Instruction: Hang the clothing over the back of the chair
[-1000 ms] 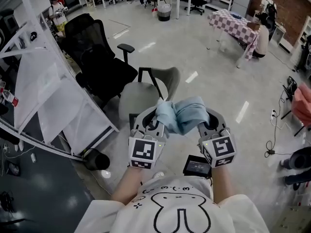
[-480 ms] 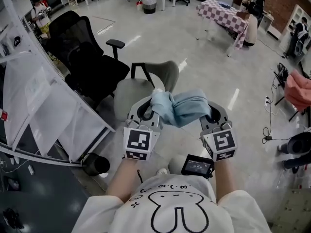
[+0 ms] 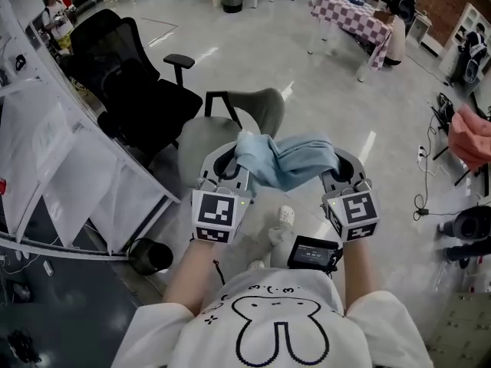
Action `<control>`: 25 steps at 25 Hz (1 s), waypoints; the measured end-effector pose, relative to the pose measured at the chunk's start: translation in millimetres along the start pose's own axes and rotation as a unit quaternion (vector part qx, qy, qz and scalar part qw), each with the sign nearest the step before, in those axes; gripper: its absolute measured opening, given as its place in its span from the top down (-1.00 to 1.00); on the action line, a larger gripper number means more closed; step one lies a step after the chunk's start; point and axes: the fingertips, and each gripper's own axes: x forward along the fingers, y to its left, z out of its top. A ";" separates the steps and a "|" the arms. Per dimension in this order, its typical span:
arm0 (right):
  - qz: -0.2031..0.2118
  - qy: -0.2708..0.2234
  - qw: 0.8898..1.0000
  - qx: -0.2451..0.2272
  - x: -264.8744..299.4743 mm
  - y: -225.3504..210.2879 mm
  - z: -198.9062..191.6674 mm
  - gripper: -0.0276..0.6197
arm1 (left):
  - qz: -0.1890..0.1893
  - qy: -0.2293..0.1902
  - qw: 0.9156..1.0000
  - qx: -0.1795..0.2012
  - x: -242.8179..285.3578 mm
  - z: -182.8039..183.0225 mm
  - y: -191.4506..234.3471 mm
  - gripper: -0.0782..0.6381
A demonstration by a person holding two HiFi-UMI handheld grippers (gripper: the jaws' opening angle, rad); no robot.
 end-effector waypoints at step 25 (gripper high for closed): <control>0.007 0.031 0.999 0.033 178.3 -182.9 -64.5 0.86 | 0.064 0.068 0.996 0.004 210.7 -40.9 86.1 0.65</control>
